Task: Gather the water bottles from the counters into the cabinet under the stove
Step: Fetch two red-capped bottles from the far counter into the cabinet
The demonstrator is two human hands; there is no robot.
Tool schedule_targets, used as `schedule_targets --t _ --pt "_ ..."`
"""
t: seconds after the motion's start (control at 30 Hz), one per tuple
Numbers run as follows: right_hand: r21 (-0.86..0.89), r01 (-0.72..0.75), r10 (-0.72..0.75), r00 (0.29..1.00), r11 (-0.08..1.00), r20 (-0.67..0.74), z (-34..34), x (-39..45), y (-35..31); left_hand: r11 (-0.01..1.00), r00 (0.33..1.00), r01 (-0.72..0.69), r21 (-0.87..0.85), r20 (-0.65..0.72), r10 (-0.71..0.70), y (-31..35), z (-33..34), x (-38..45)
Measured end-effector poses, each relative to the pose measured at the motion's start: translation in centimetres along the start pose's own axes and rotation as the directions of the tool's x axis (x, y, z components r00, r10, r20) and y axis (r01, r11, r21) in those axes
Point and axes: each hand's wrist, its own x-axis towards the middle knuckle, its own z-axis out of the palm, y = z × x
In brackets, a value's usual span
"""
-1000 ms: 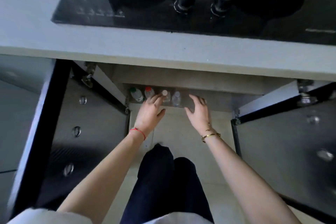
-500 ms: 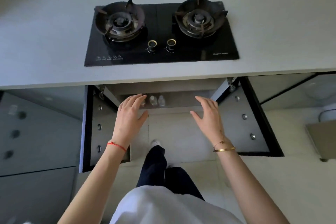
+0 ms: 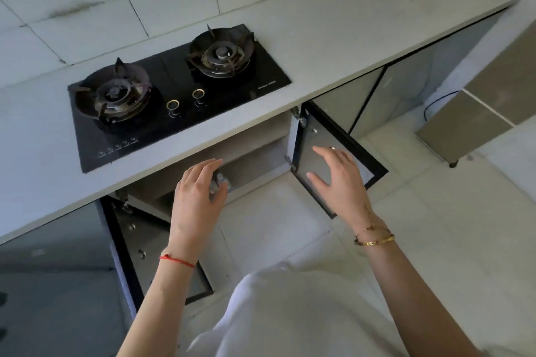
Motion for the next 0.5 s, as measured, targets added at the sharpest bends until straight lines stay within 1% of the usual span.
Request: schedule_targets --t 0.13,0.23,0.33,0.5 --pt "0.007 -0.082 0.082 0.994 0.997 -0.077 -1.4 -2.9 0.2 0.992 0.989 -0.128 -0.013 0.074 0.128 1.9 0.2 0.7" --pt "0.018 -0.185 0.185 0.974 0.983 -0.131 -2.4 -5.5 0.9 0.974 0.965 -0.221 -0.041 0.135 0.225 3.2 1.1 1.1" --pt "0.027 -0.270 0.270 0.946 0.962 -0.181 -3.4 -8.0 2.1 0.942 0.925 -0.324 -0.086 0.180 0.335 4.9 2.6 1.6" --pt "0.064 -0.414 0.415 0.870 0.908 -0.264 -5.6 -11.6 4.6 0.891 0.861 -0.432 -0.139 0.229 0.453 9.0 5.4 2.2"
